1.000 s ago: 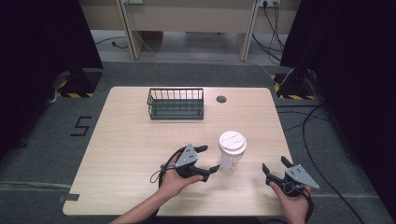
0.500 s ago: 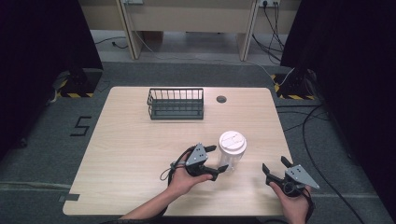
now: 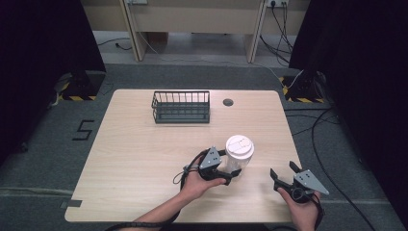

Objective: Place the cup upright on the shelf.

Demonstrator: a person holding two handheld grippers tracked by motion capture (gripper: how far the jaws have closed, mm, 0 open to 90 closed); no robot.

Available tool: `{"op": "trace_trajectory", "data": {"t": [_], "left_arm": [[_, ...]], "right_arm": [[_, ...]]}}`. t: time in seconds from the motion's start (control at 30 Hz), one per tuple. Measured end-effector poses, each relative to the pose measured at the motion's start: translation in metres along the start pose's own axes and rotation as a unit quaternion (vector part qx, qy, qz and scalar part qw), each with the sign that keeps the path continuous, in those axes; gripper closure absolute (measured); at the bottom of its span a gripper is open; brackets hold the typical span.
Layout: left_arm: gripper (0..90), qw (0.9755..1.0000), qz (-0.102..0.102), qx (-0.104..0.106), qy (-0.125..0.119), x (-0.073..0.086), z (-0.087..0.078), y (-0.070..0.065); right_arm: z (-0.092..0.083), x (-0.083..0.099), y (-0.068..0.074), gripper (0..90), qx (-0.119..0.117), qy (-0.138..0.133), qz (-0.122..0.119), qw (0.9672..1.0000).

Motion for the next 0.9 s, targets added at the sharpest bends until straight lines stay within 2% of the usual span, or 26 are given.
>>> {"op": "trace_trajectory", "data": {"t": [0.37, 0.73, 0.9], "left_arm": [[15.0, 0.9999, -0.008, -0.003, -0.007, -0.002, 0.011, 0.0], [16.3, 0.9999, -0.006, -0.002, -0.011, -0.002, 0.013, 0.0], [15.1, 0.9998, -0.012, -0.002, -0.016, -0.001, 0.014, 0.001]], "right_arm": [[0.001, 0.0, 0.0, 20.7, -0.002, 0.003, 0.0, 1.0], [0.0, 0.0, 0.0, 20.7, -0.002, 0.002, 0.003, 1.0], [0.001, 0.0, 0.0, 20.7, -0.003, 0.003, 0.0, 1.0]]}}
Point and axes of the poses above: each handheld gripper's, and its own axes: z roughly forward along the jaws, x roughly out of its underside, y roughly to its left, the point moved 6 cm from there along z, roughly forward along the jaws, and after that the axes turned 15 degrees about -y, right-handed, at the moved point
